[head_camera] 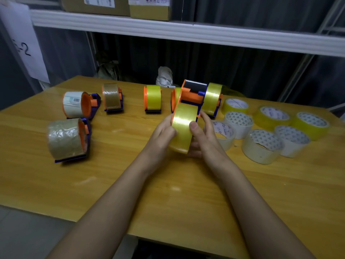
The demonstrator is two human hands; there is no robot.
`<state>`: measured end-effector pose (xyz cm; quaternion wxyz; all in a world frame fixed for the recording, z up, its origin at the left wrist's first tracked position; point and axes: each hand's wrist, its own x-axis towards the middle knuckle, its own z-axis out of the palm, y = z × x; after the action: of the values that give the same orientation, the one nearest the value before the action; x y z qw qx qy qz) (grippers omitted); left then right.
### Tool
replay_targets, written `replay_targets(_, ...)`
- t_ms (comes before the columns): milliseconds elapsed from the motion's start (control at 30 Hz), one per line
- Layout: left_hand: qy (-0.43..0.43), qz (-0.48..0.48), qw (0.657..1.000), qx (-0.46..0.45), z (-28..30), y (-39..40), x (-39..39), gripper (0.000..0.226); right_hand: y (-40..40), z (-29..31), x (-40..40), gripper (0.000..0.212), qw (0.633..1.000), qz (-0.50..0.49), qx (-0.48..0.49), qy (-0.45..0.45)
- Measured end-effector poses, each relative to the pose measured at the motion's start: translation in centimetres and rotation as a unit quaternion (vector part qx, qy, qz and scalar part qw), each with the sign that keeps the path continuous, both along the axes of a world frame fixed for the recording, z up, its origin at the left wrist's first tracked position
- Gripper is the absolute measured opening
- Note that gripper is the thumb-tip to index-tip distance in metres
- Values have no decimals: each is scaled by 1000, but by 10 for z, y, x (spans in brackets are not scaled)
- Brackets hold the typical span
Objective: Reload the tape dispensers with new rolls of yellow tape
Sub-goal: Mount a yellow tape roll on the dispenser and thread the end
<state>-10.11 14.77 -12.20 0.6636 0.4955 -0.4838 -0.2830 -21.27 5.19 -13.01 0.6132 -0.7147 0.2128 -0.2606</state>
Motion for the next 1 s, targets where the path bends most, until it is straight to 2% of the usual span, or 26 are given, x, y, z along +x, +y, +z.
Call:
replay_targets(133, 21, 10, 1000, -4, -1, -1, 3, 46, 1, 1, -3, 102, 998, 45, -52, -17)
replay_targets(267, 24, 9, 1000, -4, 0, -2, 4, 47, 1, 0, -3, 97, 997, 23, -78, -14)
replay_targets(533, -4, -3, 1000, 8, -3, 0, 2, 44, 3, 2, 1, 94, 999, -4, 12, 37)
replay_targets(633, -8, 2, 1000, 3, -3, -1, 3, 47, 2, 0, -2, 100, 1000, 23, 19, -3)
replay_targets(733, -1, 10, 1000, 8, -2, -2, 4, 51, 0, 1, -7, 107, 998, 57, -15, -39)
replay_targets(900, 0, 3, 1000, 8, -2, -2, 2, 44, 0, 0, -4, 89, 999, 12, -46, -14)
replay_targets(1000, -5, -4, 1000, 13, -2, 1, -2, 42, 1, 0, -1, 74, 1000, -1, 4, 11)
